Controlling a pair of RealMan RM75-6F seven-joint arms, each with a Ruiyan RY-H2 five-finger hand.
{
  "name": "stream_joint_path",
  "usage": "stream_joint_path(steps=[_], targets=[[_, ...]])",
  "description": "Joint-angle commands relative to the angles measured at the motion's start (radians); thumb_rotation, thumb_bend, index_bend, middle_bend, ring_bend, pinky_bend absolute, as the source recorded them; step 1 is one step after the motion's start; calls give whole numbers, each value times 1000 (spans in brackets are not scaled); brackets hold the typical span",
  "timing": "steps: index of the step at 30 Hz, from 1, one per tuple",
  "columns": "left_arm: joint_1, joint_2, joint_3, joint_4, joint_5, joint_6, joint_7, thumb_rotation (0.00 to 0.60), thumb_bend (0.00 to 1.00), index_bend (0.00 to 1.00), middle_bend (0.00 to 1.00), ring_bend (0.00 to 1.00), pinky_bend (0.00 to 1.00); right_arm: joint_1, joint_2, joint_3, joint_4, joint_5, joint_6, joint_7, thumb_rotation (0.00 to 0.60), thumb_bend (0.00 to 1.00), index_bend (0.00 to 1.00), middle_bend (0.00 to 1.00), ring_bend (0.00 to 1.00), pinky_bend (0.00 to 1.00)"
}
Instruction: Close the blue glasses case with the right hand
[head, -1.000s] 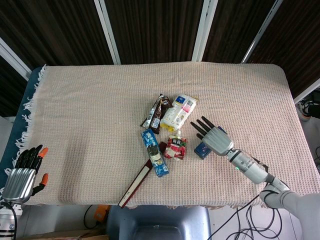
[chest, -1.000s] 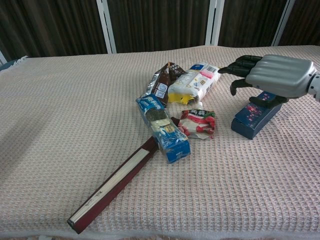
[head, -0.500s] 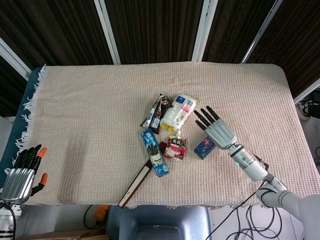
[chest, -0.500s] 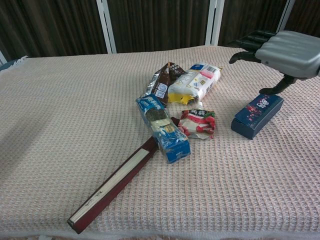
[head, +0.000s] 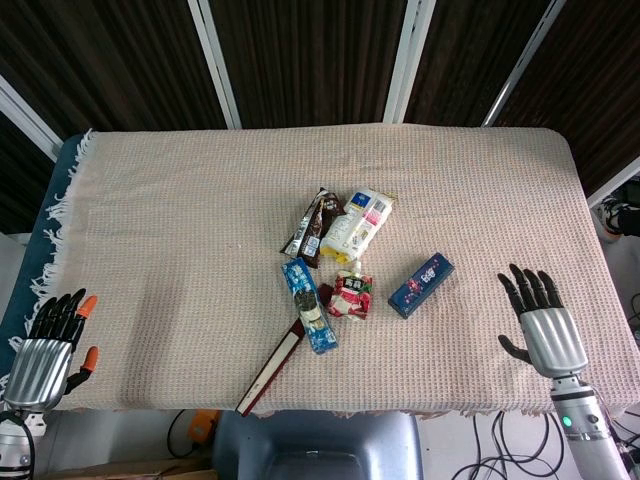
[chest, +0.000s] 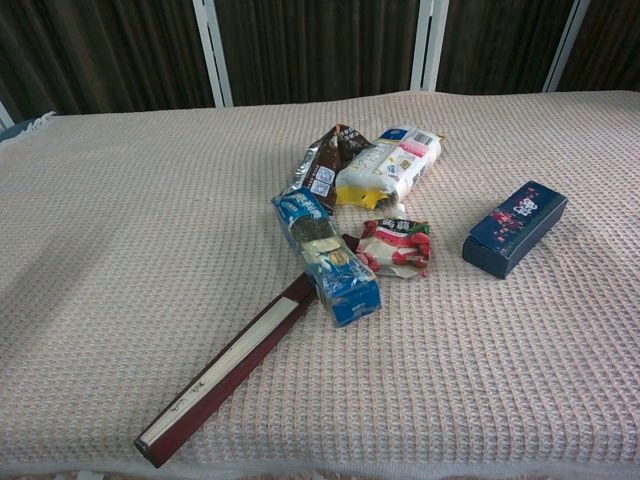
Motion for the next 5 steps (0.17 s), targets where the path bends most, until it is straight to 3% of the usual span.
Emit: stream_joint_path(steps=[1, 5], targets=[[3, -1, 2, -9, -7, -6, 16, 600, 438, 0, 0, 0, 68, -55, 30, -13, 50, -20, 60, 66, 600, 327, 47, 0, 0, 0], [5, 3, 3, -22, -18, -14, 29, 600, 437, 0, 0, 0, 67, -56, 29, -5, 50, -23, 31, 63, 600, 327, 37, 0, 0, 0]])
